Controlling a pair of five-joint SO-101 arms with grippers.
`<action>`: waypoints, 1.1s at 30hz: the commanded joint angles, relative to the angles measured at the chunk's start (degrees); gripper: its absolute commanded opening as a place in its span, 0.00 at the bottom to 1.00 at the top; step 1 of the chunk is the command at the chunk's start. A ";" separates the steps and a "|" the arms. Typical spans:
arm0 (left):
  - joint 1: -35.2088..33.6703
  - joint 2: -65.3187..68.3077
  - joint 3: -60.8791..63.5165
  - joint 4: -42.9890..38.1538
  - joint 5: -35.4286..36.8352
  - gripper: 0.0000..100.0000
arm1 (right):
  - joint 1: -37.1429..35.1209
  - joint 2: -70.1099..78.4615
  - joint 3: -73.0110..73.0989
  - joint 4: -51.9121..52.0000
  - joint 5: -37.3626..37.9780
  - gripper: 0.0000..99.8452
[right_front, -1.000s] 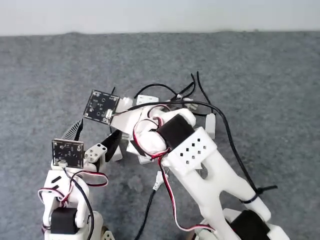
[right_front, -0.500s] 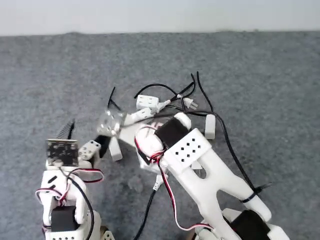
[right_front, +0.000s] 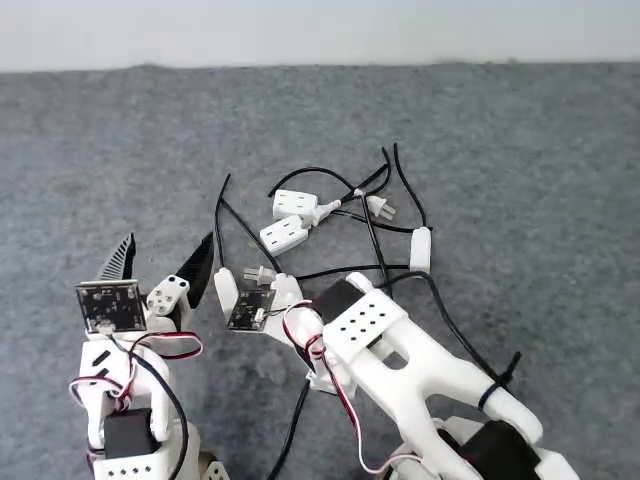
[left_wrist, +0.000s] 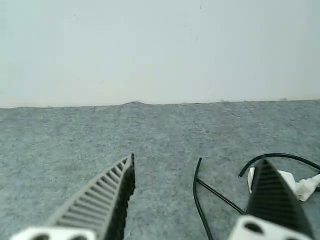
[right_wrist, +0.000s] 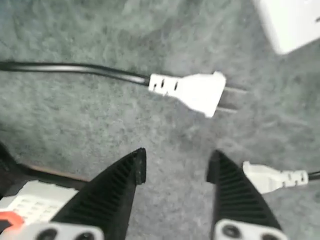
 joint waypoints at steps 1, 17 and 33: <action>-0.26 -0.62 -0.31 -2.11 0.44 0.35 | -0.31 -1.27 0.09 -4.09 0.97 0.22; -1.67 -0.79 1.89 -4.92 0.44 0.35 | -0.13 -1.98 17.14 -26.15 0.44 0.22; -1.49 -0.70 2.24 -4.75 -1.41 0.35 | 11.38 -8.13 23.82 -41.19 -11.43 0.22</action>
